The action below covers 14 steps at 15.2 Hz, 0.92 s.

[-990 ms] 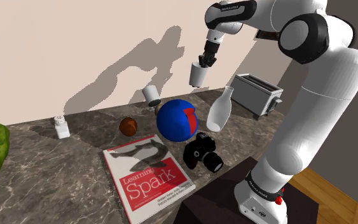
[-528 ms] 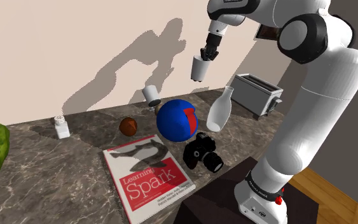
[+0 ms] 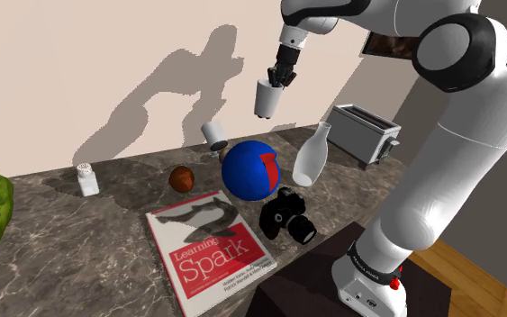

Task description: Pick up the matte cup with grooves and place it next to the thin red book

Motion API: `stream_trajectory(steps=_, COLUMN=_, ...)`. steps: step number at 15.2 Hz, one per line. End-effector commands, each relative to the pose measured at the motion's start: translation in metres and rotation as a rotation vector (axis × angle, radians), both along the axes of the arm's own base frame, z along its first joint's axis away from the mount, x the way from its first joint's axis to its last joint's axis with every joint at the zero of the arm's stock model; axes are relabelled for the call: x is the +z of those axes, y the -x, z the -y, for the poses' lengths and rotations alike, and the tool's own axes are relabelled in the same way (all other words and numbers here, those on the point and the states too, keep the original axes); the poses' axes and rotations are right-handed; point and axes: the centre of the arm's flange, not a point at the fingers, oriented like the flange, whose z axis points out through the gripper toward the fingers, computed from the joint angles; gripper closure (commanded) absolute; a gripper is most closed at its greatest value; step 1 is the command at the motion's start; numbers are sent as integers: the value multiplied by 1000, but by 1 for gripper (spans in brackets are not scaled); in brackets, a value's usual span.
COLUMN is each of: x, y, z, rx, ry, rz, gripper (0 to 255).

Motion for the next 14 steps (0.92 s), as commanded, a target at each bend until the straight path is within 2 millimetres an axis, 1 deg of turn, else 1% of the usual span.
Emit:
stream_trajectory(steps=1, x=1, y=-2, z=-27, rx=-1, ry=0, rz=0, gripper=255)
stream_trajectory(steps=14, x=2, y=-12, z=-198, rx=-1, ry=0, rz=0, gripper=255)
